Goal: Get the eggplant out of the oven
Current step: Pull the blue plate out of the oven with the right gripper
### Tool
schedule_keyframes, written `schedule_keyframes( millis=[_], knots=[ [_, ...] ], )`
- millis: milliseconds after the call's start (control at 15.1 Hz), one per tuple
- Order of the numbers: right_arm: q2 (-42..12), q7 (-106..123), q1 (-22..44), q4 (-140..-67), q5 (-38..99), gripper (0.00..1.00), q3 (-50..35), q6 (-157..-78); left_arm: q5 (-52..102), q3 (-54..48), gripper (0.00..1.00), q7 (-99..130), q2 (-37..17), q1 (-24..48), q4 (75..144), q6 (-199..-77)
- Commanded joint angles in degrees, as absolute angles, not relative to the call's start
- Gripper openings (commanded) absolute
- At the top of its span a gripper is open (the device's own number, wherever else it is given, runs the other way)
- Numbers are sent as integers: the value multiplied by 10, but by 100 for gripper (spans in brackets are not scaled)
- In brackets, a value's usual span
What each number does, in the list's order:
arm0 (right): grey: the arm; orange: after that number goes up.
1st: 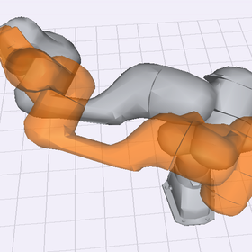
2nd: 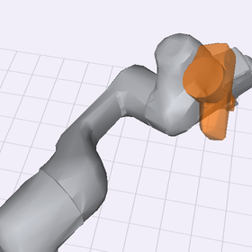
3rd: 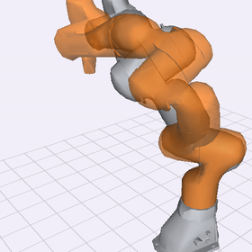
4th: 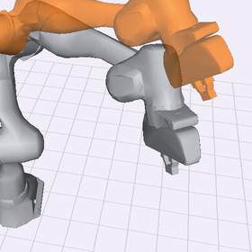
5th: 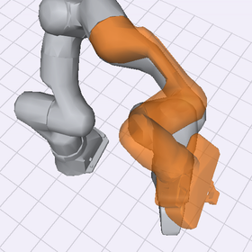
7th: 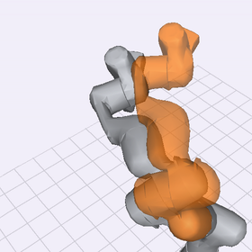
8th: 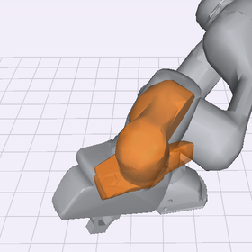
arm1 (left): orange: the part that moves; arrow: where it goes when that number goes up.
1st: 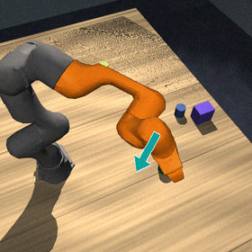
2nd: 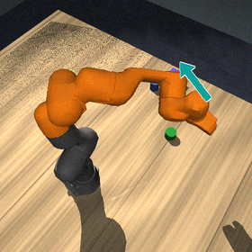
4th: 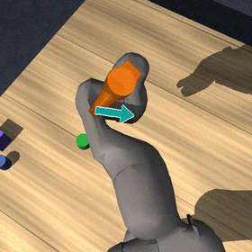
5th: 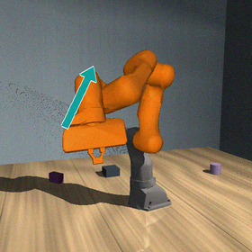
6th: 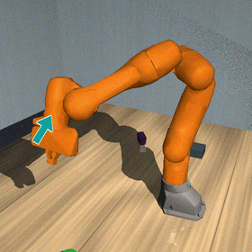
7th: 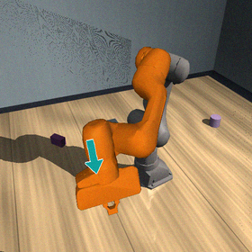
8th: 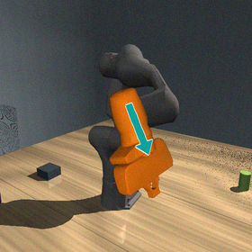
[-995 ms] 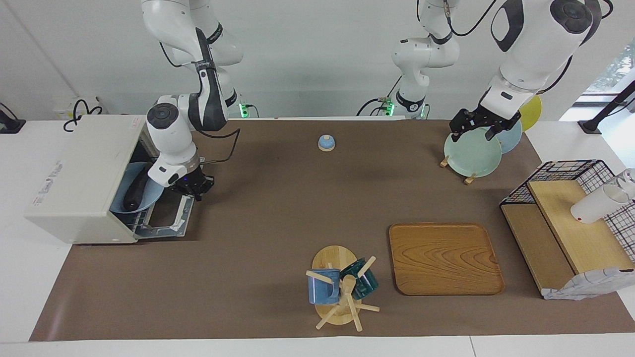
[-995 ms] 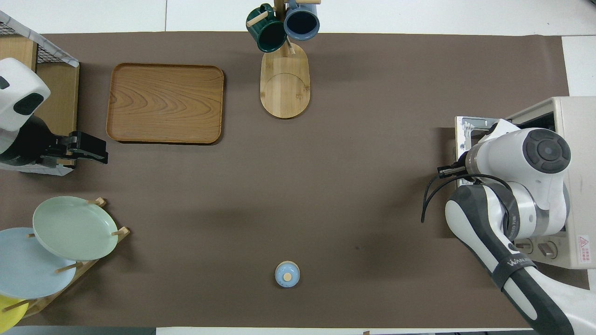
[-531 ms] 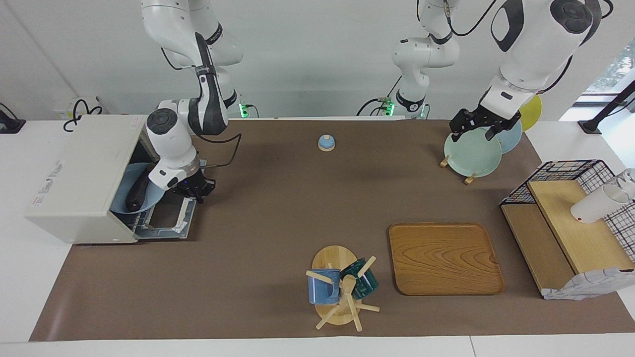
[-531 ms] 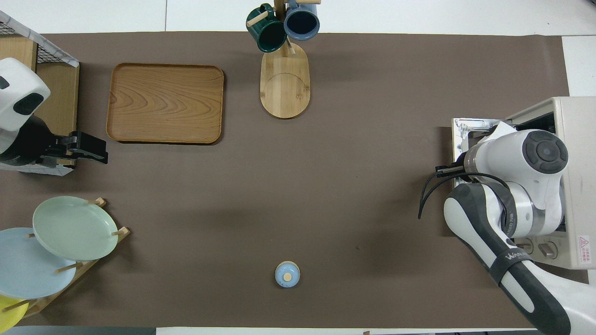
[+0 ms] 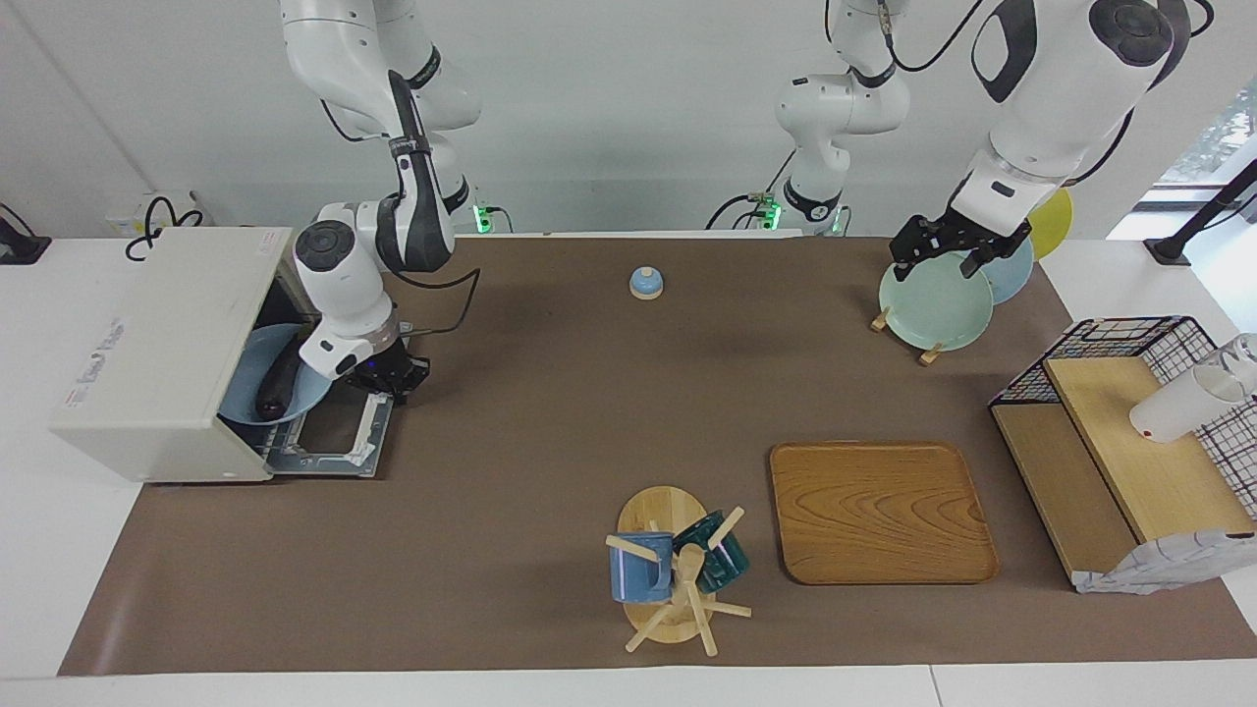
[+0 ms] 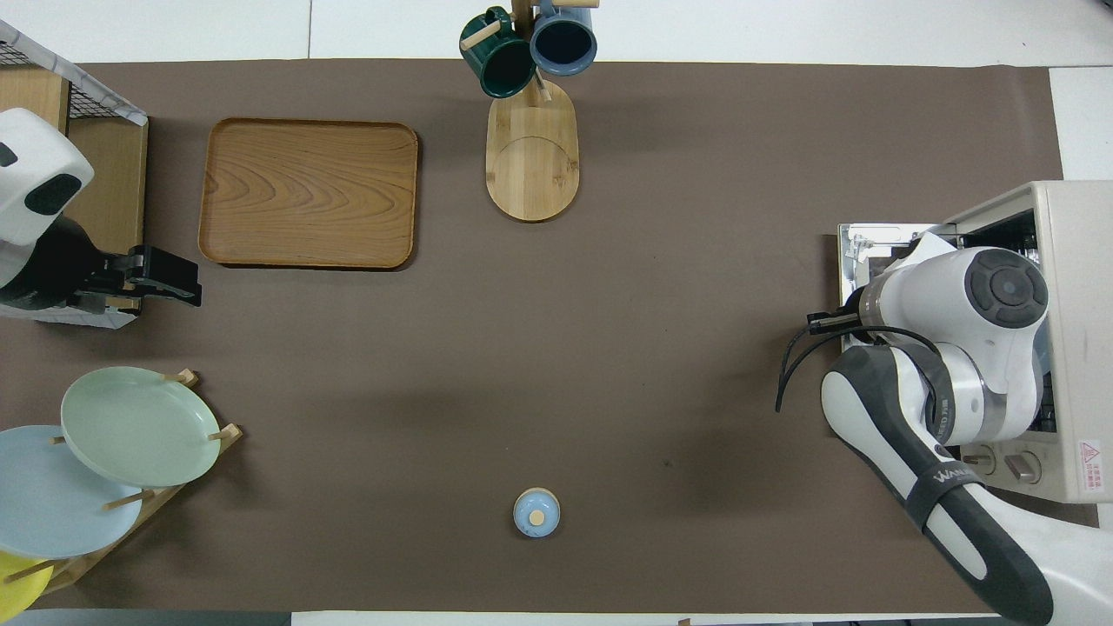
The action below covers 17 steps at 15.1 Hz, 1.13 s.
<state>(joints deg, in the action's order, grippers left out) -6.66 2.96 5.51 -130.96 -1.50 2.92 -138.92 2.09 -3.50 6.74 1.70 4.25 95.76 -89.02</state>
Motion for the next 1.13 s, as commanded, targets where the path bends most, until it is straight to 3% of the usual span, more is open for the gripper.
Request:
schedule_keyframes(
  millis=[0,265,398,464,1062],
  knots=[
    [-57,9,92,-1299,-3,0,34,-1371,17,-40,100,67,26,36,965,-884],
    [-49,11,72,-1222,-9,0,39,-1231,17,-40,100,67,26,36,965,-884],
    [-33,11,63,-1204,-25,44,40,-1190,17,-40,100,67,26,36,965,-884],
    [-30,10,62,-1200,-45,55,40,-1173,17,-40,100,67,26,36,965,-884],
    [-18,72,-11,-1218,-62,55,39,-1171,17,-40,100,67,26,36,965,-884]
  ],
)
